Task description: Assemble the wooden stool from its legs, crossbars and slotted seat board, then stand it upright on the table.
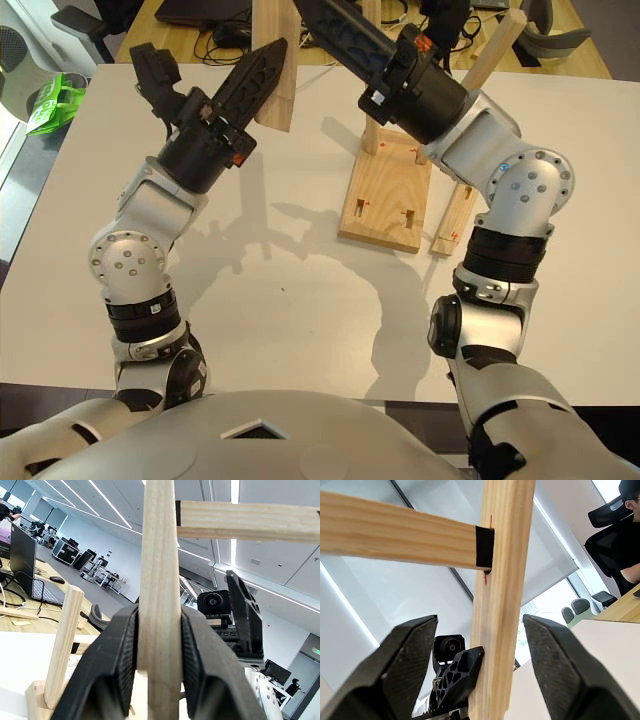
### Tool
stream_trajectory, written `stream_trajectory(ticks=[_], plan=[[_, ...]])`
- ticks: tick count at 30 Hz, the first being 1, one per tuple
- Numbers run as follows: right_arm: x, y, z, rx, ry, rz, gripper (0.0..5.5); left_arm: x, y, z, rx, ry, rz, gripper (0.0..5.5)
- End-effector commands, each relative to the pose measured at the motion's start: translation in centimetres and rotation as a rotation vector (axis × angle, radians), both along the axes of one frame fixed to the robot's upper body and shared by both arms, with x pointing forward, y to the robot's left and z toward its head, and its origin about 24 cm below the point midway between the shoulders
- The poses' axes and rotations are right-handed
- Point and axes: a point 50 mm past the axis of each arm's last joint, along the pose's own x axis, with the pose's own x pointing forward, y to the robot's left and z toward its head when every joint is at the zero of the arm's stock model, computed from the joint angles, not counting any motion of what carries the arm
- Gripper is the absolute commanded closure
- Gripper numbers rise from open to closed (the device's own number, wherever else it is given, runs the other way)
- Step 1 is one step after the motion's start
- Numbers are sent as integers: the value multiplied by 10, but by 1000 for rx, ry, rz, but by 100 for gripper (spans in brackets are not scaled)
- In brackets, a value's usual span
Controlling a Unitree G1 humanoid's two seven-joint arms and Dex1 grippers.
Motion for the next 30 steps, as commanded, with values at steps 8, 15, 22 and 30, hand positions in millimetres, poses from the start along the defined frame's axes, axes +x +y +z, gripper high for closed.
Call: stream_trajectory(ticks=[8,15,22,30], plan=[[-1,11,1,34,6,48,371,-11,-6,2,-11,-6,-108,447],[-5,12,2,56,5,65,423,-13,-9,2,-8,-3,-132,447],[-7,15,3,61,-12,57,427,-10,-8,7,-15,-15,-105,404],[-5,15,6,81,-35,-4,446,-12,2,5,54,-19,-78,283]])
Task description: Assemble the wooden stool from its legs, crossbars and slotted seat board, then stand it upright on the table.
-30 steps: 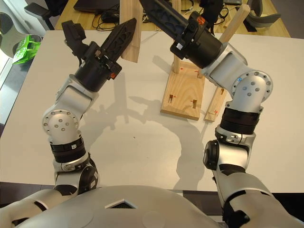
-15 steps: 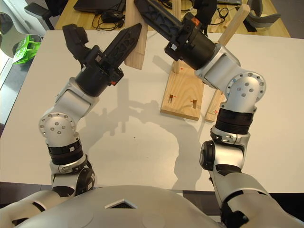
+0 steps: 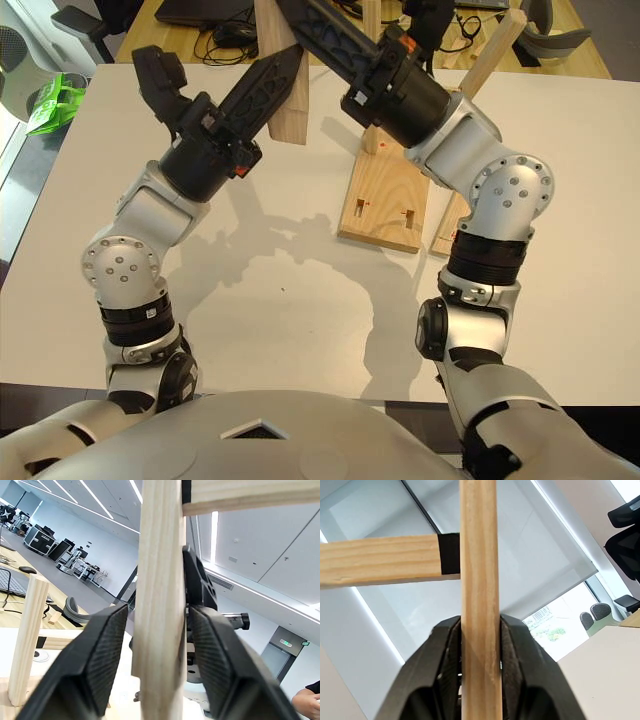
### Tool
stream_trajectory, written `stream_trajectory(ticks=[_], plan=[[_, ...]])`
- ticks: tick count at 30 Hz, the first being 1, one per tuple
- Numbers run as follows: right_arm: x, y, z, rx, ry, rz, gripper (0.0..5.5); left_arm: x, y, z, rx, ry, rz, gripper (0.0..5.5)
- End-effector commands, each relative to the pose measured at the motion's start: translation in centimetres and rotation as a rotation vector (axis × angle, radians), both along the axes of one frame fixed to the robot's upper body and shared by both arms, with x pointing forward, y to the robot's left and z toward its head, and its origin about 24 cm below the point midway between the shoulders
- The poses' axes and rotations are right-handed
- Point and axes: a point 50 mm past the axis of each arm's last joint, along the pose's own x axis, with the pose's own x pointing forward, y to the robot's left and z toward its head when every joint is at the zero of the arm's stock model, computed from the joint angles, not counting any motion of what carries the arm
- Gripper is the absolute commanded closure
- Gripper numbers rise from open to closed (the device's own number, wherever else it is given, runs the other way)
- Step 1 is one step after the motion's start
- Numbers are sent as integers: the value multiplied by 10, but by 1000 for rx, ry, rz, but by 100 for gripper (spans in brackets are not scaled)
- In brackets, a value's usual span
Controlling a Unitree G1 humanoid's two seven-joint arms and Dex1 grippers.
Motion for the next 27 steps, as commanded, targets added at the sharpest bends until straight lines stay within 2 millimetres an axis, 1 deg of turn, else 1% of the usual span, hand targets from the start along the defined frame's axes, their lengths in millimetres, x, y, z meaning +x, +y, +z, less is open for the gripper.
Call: stream_trajectory(ticks=[1,4,6,8,9,10,11,12,14,16,18,21,23,25,27], plan=[[1,0,4,16,-21,-38,446,-3,13,-2,98,-23,22,266],[1,-2,6,16,-33,-55,446,-2,40,-15,202,-3,58,221],[0,-7,9,0,-58,-59,446,3,68,-27,297,21,90,188],[-4,-15,11,-63,-98,-45,446,13,100,-32,376,31,116,159],[-9,-21,10,-126,-118,-19,447,23,117,-28,404,28,114,148],[-13,-26,9,-174,-129,3,447,30,129,-23,420,22,108,125],[-16,-30,8,-223,-138,33,447,39,139,-14,436,6,94,108],[-19,-34,8,-258,-144,57,447,49,144,-3,447,-18,85,88],[-21,-38,10,-298,-156,88,447,65,146,18,461,-76,67,74],[-25,-39,10,-322,-164,129,447,79,139,42,459,-161,34,74],[-30,-37,6,-344,-163,187,447,87,130,59,438,-214,-22,74],[-36,-33,1,-365,-164,244,447,90,118,77,388,-245,-139,74],[-37,-30,1,-366,-172,262,447,86,112,89,349,-262,-221,74],[-38,-30,3,-363,-180,266,447,80,108,96,348,-283,-296,74],[-38,-30,3,-362,-186,272,447,75,105,100,355,-300,-334,74]])
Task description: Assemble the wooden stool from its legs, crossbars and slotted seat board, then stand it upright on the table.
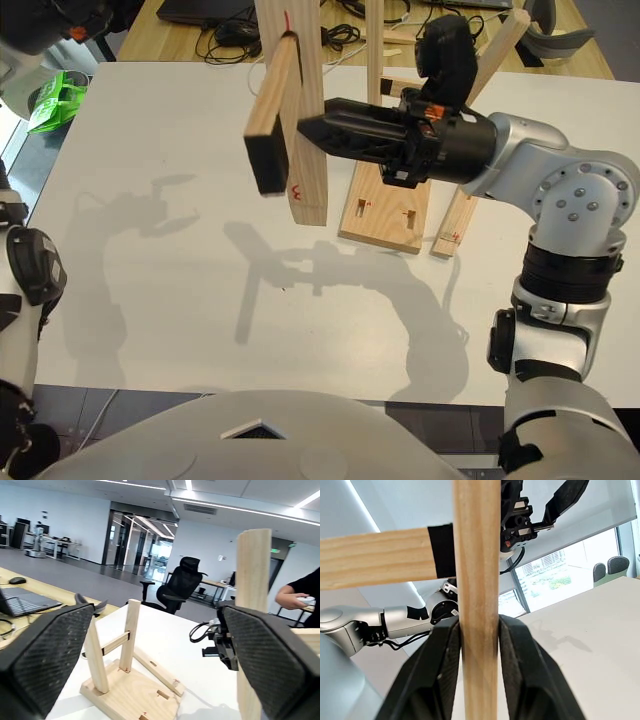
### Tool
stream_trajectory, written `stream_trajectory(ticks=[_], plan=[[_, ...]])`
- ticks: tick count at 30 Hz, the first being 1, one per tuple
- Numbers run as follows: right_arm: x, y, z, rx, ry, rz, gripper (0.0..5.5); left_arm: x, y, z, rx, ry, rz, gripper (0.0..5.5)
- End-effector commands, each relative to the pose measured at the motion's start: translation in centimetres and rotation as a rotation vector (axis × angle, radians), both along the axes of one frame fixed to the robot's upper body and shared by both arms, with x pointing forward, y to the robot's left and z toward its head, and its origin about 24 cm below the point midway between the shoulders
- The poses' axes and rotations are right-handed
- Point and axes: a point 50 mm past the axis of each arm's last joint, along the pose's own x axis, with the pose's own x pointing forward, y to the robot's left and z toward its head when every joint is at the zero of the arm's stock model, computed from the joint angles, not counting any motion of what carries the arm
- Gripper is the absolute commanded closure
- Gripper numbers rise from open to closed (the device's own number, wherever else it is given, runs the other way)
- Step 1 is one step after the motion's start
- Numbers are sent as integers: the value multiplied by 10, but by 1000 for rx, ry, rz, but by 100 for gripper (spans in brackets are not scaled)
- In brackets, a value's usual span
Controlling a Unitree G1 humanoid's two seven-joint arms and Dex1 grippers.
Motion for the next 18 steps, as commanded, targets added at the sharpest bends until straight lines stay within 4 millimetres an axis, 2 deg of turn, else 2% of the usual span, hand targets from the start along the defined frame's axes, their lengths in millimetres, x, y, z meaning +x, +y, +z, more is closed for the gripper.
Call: stream_trajectory(ticks=[1,10,13,18], plan=[[-3,1,4,-17,-28,16,447,-8,-6,15,21,-40,-76,74],[1,16,-12,-47,12,39,447,-19,-30,25,37,-50,-215,74],[4,24,-15,-46,7,53,447,-22,-40,19,77,-27,-256,74],[6,31,-16,-49,-6,70,447,-19,-49,7,128,-25,-223,74]])
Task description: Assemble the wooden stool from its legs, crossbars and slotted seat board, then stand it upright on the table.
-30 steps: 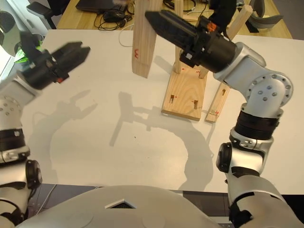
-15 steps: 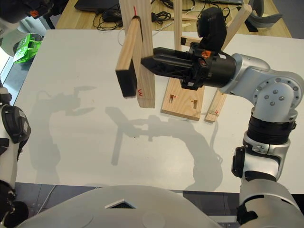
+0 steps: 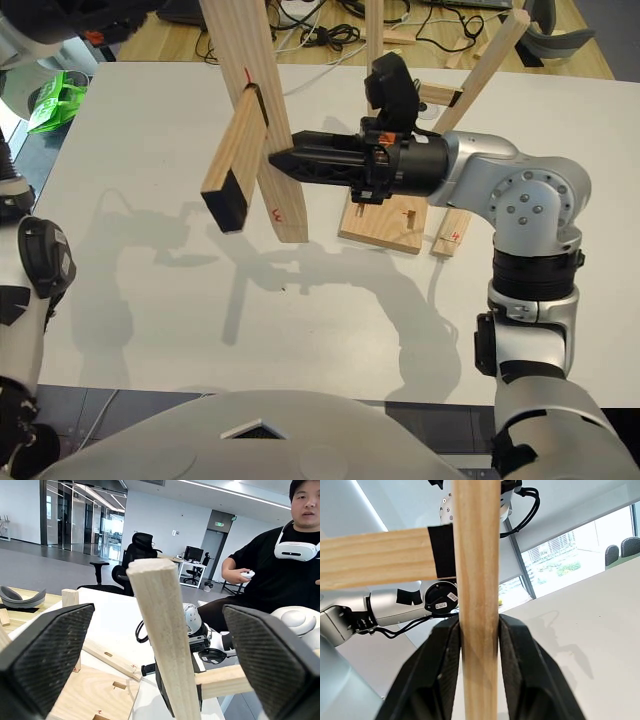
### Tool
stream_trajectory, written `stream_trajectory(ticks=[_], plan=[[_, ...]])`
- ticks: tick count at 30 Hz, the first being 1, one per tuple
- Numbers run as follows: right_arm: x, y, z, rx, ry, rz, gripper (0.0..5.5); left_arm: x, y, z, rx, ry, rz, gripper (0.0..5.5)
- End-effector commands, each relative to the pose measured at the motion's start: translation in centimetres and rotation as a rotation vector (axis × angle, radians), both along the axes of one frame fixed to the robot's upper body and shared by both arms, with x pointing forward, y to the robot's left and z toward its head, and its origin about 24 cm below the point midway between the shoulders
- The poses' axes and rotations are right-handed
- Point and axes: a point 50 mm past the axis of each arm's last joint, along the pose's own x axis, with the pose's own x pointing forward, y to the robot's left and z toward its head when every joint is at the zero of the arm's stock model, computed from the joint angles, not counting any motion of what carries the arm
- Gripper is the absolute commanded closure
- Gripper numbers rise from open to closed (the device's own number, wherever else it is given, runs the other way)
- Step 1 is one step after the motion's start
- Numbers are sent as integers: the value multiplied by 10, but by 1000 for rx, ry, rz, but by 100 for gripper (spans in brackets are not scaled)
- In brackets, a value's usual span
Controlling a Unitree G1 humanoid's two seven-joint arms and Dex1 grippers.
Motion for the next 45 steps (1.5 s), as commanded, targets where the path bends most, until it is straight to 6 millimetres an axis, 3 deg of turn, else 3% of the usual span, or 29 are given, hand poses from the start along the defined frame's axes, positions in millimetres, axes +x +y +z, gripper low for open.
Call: stream_trajectory(ticks=[1,28,37,38,45], plan=[[2,4,7,-9,-43,12,447,2,-6,-5,30,-15,37,74],[2,4,-4,-42,-47,-24,447,0,-11,-12,50,21,35,421],[6,5,-7,-48,-67,-65,447,0,-13,-16,40,39,51,436],[5,5,-8,-52,-68,-58,409,1,-12,-16,36,40,57,437],[1,-4,-23,-142,-82,-52,301,12,-4,-16,-4,56,177,442]])
